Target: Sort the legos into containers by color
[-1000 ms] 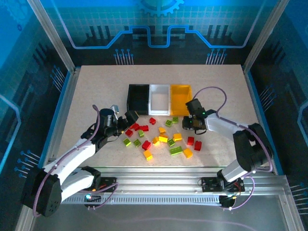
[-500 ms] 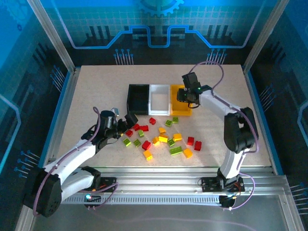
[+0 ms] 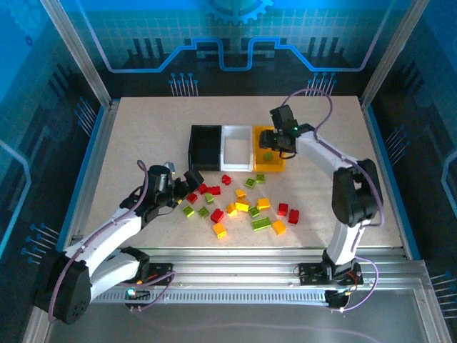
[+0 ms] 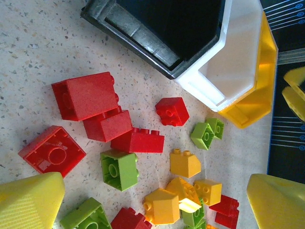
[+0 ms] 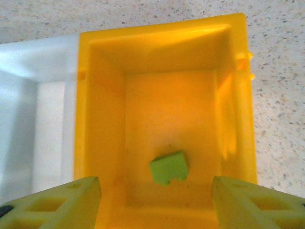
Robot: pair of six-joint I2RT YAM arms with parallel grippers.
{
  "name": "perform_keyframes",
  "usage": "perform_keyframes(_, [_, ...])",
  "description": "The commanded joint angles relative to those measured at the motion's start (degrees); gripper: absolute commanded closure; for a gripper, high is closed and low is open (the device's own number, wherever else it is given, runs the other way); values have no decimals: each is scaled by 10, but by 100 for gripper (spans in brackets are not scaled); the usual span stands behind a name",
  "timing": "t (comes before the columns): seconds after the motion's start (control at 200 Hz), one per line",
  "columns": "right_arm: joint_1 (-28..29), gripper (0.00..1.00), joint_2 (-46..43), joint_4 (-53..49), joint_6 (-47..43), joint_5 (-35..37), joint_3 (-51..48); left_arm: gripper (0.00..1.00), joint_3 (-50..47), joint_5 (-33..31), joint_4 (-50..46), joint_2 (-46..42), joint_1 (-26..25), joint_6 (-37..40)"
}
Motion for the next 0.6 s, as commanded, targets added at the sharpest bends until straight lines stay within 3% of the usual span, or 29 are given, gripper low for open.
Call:
perform_keyframes(0.0, [15,34,-90,-14,15,-9,-57,1,0,-8,-27,-17,-3,0])
perform_keyframes(0.27, [80,31,-298,-79,36,-9,-279,1,-4,26,-37,-27,-5,10])
perform_keyframes(0.44, [90,28,-431,-132,90,9,-387,1,-23,20,-34,-41,-6,9])
perform_keyframes(0.595, [90,27,-462,-140,114,24,-425,1,-38,21,-19,-39,-6,2])
